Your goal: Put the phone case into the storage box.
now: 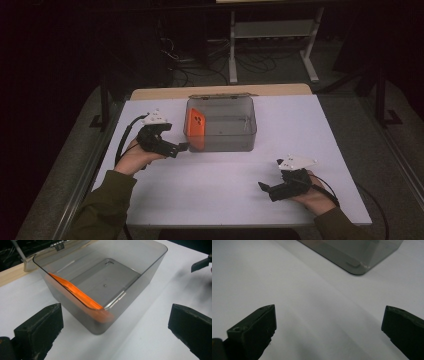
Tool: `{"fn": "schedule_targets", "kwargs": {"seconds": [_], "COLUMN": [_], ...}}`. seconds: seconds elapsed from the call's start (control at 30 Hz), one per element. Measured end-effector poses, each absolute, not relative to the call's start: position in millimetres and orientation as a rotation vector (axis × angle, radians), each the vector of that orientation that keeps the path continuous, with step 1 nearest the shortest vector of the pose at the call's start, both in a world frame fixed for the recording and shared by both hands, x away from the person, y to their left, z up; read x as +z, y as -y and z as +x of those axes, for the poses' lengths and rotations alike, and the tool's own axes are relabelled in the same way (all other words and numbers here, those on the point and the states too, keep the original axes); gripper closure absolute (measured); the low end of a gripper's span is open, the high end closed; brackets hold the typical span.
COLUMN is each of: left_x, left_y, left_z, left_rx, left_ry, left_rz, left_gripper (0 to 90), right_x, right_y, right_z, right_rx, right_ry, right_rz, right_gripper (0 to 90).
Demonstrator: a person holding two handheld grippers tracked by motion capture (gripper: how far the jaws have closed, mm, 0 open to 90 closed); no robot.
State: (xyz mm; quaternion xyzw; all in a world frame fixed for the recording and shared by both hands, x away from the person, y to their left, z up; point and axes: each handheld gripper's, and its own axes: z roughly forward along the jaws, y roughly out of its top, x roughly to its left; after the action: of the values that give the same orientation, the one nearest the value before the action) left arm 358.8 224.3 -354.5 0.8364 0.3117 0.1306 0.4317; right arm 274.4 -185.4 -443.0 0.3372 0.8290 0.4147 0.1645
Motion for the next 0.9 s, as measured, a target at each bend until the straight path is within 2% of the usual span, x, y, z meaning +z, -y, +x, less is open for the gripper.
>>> {"fn": "schedule_targets", "kwargs": {"seconds": [0.9], "left_x": [-405.2], "left_y": [-245.1], "left_z": [320.2], "left_rx": [0.343], "left_ry": [-0.776], "left_rz": [2.042], "left_gripper": [0.0], "right_x": [-443.6], "right_y": [185.2], "right_z": [274.9], "right_rx": [1.177], "right_ry": [-2.363], "right_rz": [0.963], "right_gripper": [0.0]}}
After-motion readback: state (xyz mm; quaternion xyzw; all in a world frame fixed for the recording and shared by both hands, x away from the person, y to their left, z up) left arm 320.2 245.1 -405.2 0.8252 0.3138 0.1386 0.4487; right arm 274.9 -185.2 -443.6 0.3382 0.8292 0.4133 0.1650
